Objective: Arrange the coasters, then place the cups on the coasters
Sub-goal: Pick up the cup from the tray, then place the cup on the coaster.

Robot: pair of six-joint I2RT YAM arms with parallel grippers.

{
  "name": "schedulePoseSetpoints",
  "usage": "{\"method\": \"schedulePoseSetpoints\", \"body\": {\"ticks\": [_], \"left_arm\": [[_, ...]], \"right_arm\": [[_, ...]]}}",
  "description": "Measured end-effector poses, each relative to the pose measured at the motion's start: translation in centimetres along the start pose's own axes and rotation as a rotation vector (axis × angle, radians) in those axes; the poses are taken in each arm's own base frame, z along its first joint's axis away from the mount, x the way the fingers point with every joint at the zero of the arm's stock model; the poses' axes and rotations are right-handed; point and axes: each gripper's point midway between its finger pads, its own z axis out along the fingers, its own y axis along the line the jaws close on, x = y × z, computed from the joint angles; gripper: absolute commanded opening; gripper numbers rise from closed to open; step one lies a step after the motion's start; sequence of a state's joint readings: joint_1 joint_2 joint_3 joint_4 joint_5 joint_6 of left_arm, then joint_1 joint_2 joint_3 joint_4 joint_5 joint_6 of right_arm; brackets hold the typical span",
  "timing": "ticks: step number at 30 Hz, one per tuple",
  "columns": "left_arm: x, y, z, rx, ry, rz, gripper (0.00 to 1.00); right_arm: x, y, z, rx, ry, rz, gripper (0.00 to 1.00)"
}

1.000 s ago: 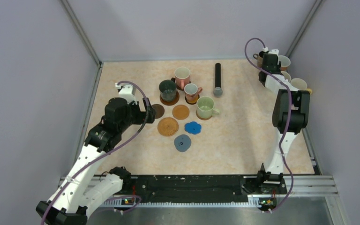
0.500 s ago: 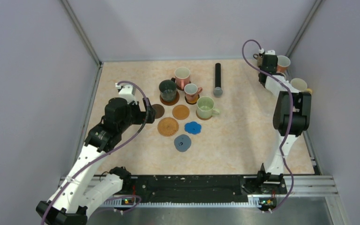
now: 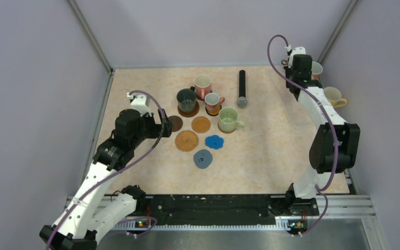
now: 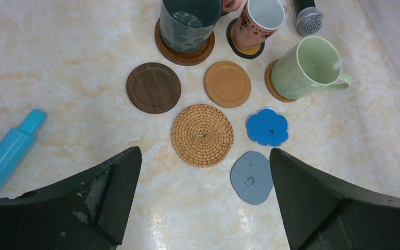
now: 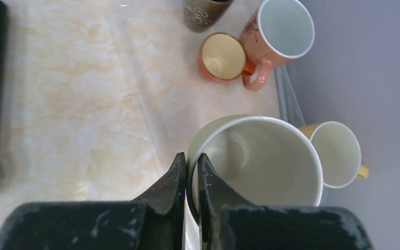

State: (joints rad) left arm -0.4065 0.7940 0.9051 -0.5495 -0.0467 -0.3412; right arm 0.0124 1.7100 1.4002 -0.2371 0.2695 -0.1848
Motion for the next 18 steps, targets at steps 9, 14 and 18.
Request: {"method": "schedulePoseSetpoints", "body": {"ticks": [9,14,18], "left_arm": [[-0.1,0.2,0.0,-0.013,-0.005,0.000,0.99],[-0.2,0.3,-0.1,-0.016,-0.011,-0.001,0.98],[-0.2,0.3,-0.1,-0.019,-0.014,-0.001,0.98]], "right_arm": [[-3.0,5.6,-7.3,-0.210,-0.097,-0.013,0.00],[-4.5,8.9,-13.0,-0.338,-0.177,-0.038,0.00],[-5.4,12.6,-18.2,-0.478,-0.252,-0.071,0.00]]}}
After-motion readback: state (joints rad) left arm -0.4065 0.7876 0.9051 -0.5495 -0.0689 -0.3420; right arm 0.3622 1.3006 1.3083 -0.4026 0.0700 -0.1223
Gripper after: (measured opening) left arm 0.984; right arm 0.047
